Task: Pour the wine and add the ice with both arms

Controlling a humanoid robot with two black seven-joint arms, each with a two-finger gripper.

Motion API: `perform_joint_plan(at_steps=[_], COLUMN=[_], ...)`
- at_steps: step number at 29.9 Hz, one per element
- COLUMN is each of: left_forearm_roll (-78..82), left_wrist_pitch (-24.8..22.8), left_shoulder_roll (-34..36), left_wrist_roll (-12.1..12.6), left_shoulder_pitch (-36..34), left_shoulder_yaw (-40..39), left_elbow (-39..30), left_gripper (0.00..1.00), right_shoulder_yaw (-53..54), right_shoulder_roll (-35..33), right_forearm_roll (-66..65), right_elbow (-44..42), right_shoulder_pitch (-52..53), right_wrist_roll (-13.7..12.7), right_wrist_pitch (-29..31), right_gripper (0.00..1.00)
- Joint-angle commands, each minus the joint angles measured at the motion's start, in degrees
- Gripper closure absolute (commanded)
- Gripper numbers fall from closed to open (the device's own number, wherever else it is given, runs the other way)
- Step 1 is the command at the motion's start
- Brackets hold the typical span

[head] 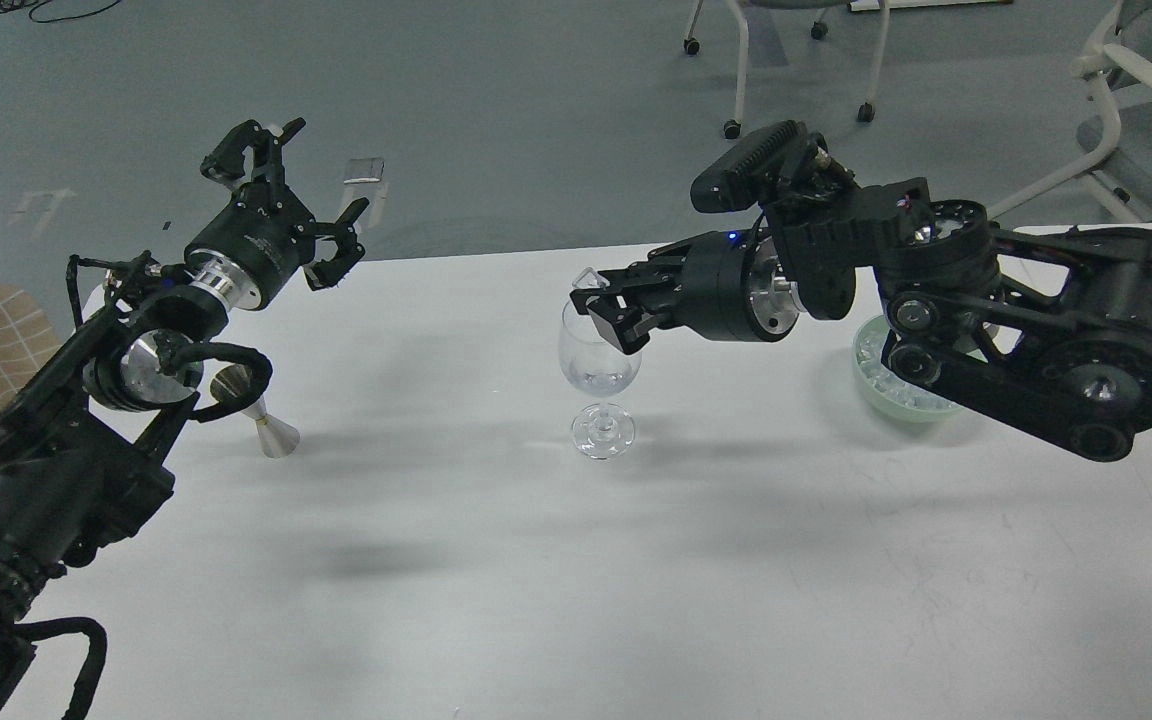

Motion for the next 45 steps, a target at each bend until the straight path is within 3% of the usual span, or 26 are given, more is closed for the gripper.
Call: perform_joint_plan(at_steps=[1,16,19,21,24,35,40,45], left_forearm_roll=[0.0,0.0,0.0,0.0,0.0,0.0,0.0,0.0], left_wrist_pitch=[0.0,0.0,0.0,0.0,0.0,-0.1,-0.1,-0.2], left_shoulder_roll=[0.1,0.1,0.1,0.1,0.3,0.6,0.5,0.5], left_wrist_roll=[0.0,0.0,0.0,0.1,0.1,0.1,0.1,-0.3], left_shoulder_pitch=[0.0,0.0,0.0,-0.1,-0.1,-0.4,-0.4,-0.8], left_shoulder_yaw=[0.0,-0.1,0.0,0.0,0.0,0.1,0.1,0.0], left_elbow=[0.0,0.0,0.0,0.0,0.0,0.0,0.0,1.0], left_gripper=[0.03,0.03,0.03,0.03,0.03,0.03,0.03,0.03], right_shoulder_yaw=[0.1,0.4,1.7,4.9,8.9,32.3,38.3,39.1], right_shoulder_roll=[0.0,0.1,0.0,-0.4,-0.6,2.2,3.7,4.8], right_forearm_roll=[0.2,0.4,0.7,1.0,2.2,11.0,20.1,34.9], right_elbow=[0.1,0.1,0.1,-0.3,-1.7,-17.1,-24.5,-30.3], right_shoulder_pitch=[0.1,0.2,0.3,0.3,0.2,0.0,-0.3,-1.4], right_wrist_roll=[0.0,0.0,0.0,0.0,0.1,0.7,0.9,2.8], right_wrist_pitch=[0.0,0.0,0.0,0.0,0.0,0.0,0.0,-1.9], right_gripper=[0.64,0.50,0.34,0.10,0.01,0.00,0.00,0.00])
